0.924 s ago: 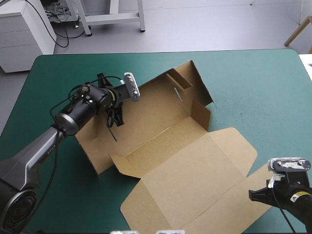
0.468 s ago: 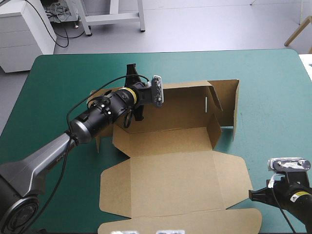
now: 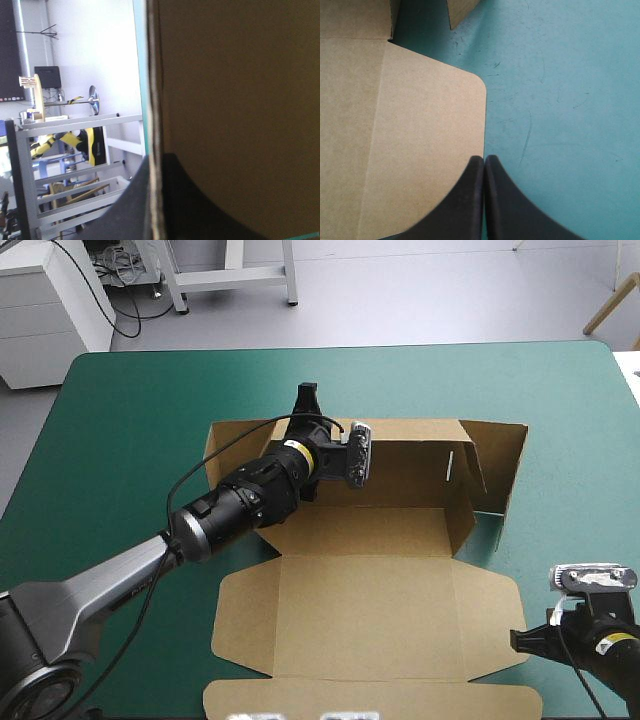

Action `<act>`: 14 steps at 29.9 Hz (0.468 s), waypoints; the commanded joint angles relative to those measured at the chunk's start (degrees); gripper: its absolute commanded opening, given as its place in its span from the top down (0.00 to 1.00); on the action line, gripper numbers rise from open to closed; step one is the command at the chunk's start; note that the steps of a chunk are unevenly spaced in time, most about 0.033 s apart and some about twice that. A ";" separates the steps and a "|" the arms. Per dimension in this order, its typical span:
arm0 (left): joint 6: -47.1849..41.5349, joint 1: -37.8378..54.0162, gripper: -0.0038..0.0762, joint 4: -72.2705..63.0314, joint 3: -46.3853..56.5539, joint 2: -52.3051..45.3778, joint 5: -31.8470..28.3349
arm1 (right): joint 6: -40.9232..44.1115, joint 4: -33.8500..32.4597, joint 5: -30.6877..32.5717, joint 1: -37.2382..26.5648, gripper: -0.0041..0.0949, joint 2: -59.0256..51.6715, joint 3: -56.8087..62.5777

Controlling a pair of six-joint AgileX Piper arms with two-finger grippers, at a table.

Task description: Fold the box

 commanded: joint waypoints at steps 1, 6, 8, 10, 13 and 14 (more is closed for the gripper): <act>-11.53 -2.84 0.96 13.93 0.94 -2.55 -0.04 | -0.82 0.56 -2.83 -0.28 0.98 0.34 -1.41; -27.02 -6.55 0.96 28.97 6.33 -2.65 2.20 | -0.82 0.36 -2.83 -0.28 0.98 0.34 -1.41; -32.90 -8.11 0.96 36.27 8.69 -2.65 4.08 | -0.82 0.25 -2.83 -0.28 0.98 0.34 -1.41; -38.76 -9.88 0.96 42.80 10.77 -2.65 6.63 | -0.93 0.25 -2.83 -0.28 0.98 0.34 -1.41; -45.96 -11.85 0.96 49.55 13.39 -2.65 9.41 | -2.55 0.19 -2.71 -0.28 0.98 0.34 -1.41; -47.11 -12.11 0.96 50.22 13.94 -2.65 10.00 | -2.80 0.19 -2.71 -0.28 0.98 0.34 -1.41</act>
